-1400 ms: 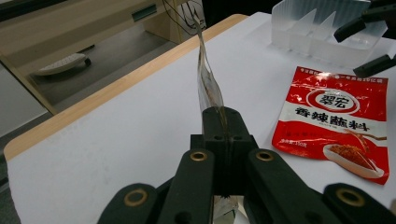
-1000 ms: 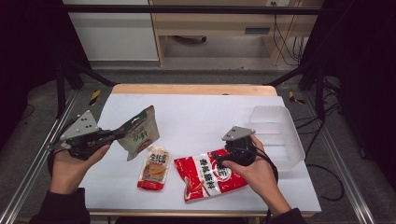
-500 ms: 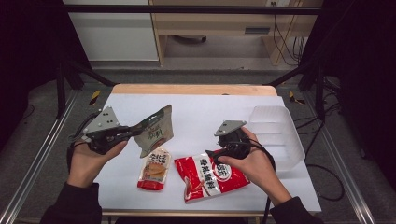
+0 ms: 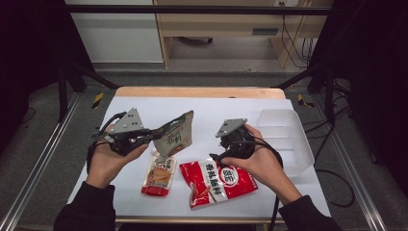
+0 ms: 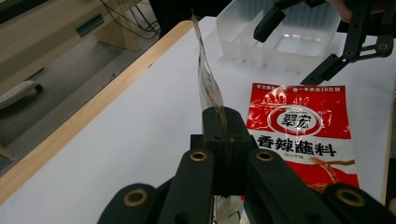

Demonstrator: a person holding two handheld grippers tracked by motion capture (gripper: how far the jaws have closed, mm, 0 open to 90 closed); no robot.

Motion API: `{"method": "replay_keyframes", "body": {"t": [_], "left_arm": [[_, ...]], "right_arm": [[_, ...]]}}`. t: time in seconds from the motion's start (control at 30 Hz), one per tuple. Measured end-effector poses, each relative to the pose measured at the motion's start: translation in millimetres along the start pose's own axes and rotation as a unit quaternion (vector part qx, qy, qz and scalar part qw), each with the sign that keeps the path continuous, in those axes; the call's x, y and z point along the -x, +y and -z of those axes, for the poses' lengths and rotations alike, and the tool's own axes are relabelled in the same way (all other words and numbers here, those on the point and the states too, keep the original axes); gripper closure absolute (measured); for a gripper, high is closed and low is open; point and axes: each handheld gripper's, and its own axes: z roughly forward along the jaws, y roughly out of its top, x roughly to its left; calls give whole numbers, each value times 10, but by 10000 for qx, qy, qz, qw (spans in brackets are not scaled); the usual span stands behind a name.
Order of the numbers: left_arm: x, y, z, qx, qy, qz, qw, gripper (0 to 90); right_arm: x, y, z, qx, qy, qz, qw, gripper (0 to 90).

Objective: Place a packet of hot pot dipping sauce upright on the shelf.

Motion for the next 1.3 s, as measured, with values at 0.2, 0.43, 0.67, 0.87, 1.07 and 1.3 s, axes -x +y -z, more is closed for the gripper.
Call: {"method": "replay_keyframes", "body": {"t": [0.2, 0.43, 0.67, 0.87, 1.07, 1.3], "left_arm": [[60, 49, -92, -39, -130, -84, 9999, 900], [146, 107, -213, -102, -315, -168, 9993, 900], [239, 144, -303, -158, -488, -328, 9981, 900], [319, 179, -334, -176, -591, -433, 9972, 900], [388, 203, -361, -177, -725, -540, 9957, 900], [428, 212, -378, -188, -805, -647, 9945, 900]], "right_arm": [[4, 66, 35, -51, -1, 167, 9998, 124], [0, 146, 75, -131, -37, 480, 9988, 118], [11, 233, 143, -150, -154, 815, 9964, 157], [37, 295, 179, -137, -159, 913, 9956, 178], [-15, 364, 206, -179, 70, 1196, 9926, 242], [-73, 361, 183, -288, 304, 1421, 9890, 410]]}}
